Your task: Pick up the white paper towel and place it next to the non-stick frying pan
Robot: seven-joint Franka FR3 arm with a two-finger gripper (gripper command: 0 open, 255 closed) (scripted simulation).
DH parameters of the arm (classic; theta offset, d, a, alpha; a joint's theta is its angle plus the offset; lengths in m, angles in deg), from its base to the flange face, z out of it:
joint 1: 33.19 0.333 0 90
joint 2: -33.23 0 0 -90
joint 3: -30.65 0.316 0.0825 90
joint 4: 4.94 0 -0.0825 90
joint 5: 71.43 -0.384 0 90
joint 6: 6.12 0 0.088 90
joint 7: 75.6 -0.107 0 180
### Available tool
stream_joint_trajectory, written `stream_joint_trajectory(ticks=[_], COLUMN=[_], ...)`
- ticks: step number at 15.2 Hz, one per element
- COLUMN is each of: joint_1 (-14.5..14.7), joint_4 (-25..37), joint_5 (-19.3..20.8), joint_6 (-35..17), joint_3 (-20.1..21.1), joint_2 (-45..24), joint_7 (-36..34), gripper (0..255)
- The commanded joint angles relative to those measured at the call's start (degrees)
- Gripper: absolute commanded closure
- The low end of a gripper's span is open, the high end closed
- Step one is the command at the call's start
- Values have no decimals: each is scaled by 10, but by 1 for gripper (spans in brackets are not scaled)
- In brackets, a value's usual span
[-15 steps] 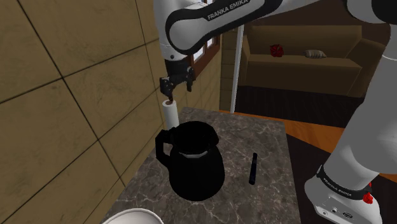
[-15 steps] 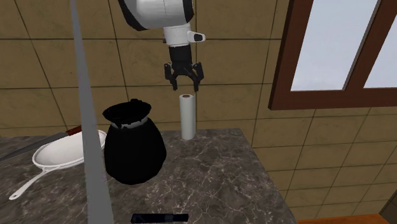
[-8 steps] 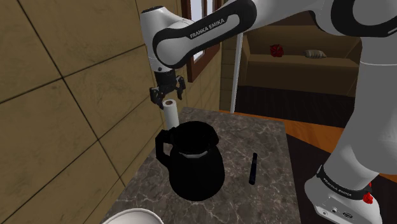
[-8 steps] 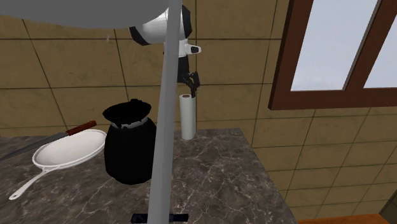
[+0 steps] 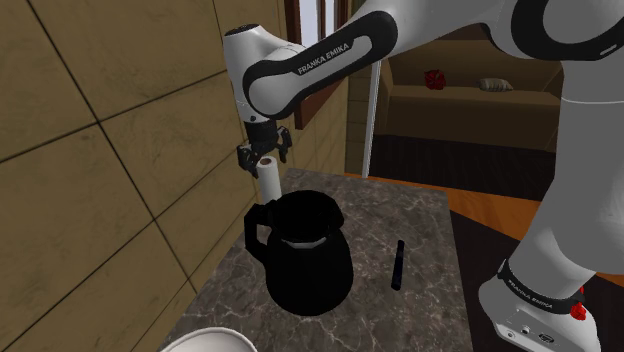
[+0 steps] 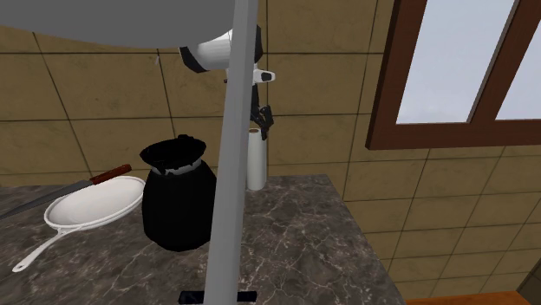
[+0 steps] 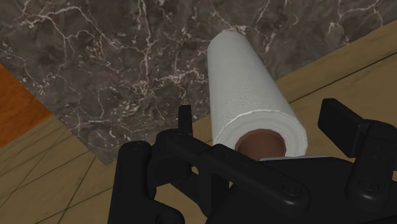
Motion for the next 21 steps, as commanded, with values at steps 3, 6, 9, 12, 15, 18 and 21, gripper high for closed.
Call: stream_joint_trajectory(ticks=[3,6,9,12,15,18,21], joint_1=[0,0,0,0,0,0,0], joint_4=[0,0,0,0,4,19,35], joint_5=[0,0,0,0,-1,-5,-8], joint_6=[-1,0,0,0,6,27,47], joint_3=[0,0,0,0,0,2,3], joint_2=[0,0,0,0,2,8,13], joint_7=[0,0,0,0,1,5,9], gripper=[0,255,255,255,255,255,255])
